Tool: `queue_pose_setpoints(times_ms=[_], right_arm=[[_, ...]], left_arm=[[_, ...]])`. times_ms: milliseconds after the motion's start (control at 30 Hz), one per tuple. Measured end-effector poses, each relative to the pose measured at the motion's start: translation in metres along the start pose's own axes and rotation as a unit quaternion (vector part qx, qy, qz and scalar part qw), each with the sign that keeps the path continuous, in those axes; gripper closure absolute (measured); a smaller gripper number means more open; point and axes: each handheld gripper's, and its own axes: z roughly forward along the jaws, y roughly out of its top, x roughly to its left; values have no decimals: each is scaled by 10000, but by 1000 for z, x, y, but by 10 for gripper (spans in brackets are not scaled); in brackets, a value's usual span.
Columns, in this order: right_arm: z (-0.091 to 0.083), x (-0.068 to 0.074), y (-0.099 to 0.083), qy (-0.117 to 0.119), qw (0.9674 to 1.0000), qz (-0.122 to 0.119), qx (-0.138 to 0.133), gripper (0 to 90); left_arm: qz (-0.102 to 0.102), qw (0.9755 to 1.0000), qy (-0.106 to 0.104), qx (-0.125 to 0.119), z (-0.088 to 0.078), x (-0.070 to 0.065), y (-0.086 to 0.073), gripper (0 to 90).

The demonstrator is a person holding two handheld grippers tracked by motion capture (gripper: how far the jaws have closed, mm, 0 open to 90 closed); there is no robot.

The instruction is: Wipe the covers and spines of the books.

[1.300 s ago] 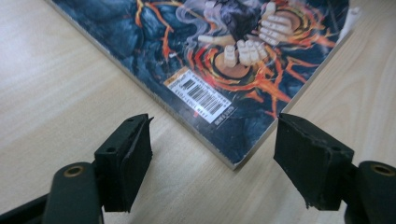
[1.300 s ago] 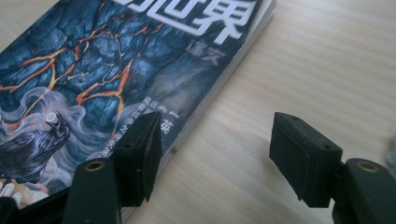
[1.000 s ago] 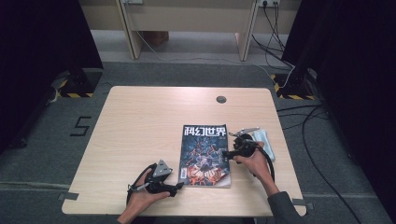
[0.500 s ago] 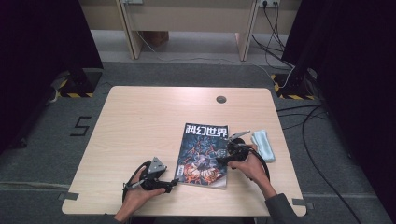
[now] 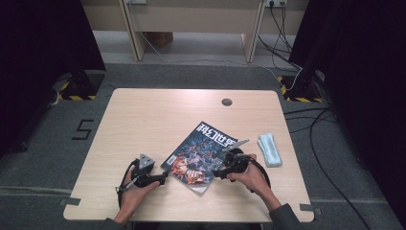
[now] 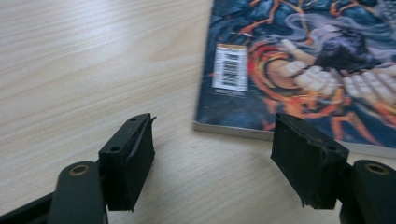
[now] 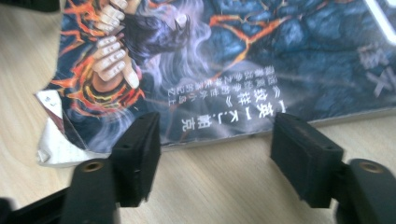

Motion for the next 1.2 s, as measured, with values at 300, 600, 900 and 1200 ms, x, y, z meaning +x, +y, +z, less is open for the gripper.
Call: queue_pose_setpoints(times_ms=[300, 600, 900, 1200], right_arm=[[-28, -40, 5, -689, 9930, 504, -814, 341], [-22, -86, 9, -992, 9844, 1026, -1033, 341], [1, -87, 15, -835, 9914, 671, -748, 320], [-15, -75, 5, -409, 9982, 421, -115, 344]], left_arm=[[3, 9989, -460, 67, 1, -25, 1, 282], [2, 9963, -841, 194, 4, -38, -1, 264], [-104, 9952, -968, 135, 6, -34, 0, 251], [-270, 9972, -703, 25, 8, -18, 1, 237]])
